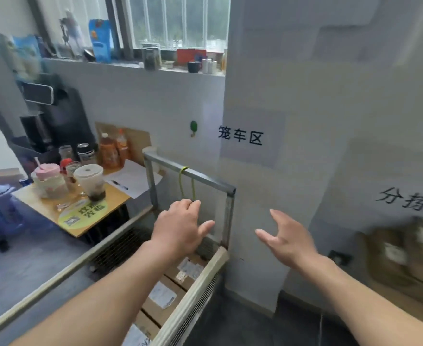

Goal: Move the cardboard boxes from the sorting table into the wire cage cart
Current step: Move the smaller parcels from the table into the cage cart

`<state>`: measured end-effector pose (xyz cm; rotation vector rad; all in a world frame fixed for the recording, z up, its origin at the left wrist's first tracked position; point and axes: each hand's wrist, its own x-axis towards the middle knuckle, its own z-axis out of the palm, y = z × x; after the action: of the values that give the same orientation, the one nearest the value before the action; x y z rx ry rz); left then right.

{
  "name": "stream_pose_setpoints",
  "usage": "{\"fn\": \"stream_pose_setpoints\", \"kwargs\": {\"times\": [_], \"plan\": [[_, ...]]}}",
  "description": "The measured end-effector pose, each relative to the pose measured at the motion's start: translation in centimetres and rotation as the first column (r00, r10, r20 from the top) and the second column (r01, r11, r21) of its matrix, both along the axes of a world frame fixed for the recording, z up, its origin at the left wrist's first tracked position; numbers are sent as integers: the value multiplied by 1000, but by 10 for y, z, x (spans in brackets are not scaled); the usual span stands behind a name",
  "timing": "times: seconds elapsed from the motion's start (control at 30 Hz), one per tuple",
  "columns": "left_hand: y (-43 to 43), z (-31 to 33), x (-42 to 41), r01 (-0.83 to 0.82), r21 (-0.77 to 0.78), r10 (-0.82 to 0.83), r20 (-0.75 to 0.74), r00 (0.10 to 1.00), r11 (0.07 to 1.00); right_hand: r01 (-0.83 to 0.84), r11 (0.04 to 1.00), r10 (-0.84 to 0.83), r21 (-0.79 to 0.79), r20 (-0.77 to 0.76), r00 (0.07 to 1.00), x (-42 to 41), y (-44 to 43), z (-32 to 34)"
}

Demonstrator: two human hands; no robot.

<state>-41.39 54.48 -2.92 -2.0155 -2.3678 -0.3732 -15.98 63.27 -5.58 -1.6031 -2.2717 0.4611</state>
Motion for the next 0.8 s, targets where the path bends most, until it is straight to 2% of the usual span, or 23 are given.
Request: {"fn": "stream_pose_setpoints", "kwargs": {"times": [0.37,0.6,0.8], "plan": [[126,-6,142,345,-24,-344,32,938,938,346,938,-347,26,44,937,147,28,1],[203,-16,217,567,-54,-557,135,820,822,616,785,-619,65,57,783,215,49,3],[242,-28,280,703,-129,-691,130,711,699,763,644,-765,52,17,644,254,38,3]]}}
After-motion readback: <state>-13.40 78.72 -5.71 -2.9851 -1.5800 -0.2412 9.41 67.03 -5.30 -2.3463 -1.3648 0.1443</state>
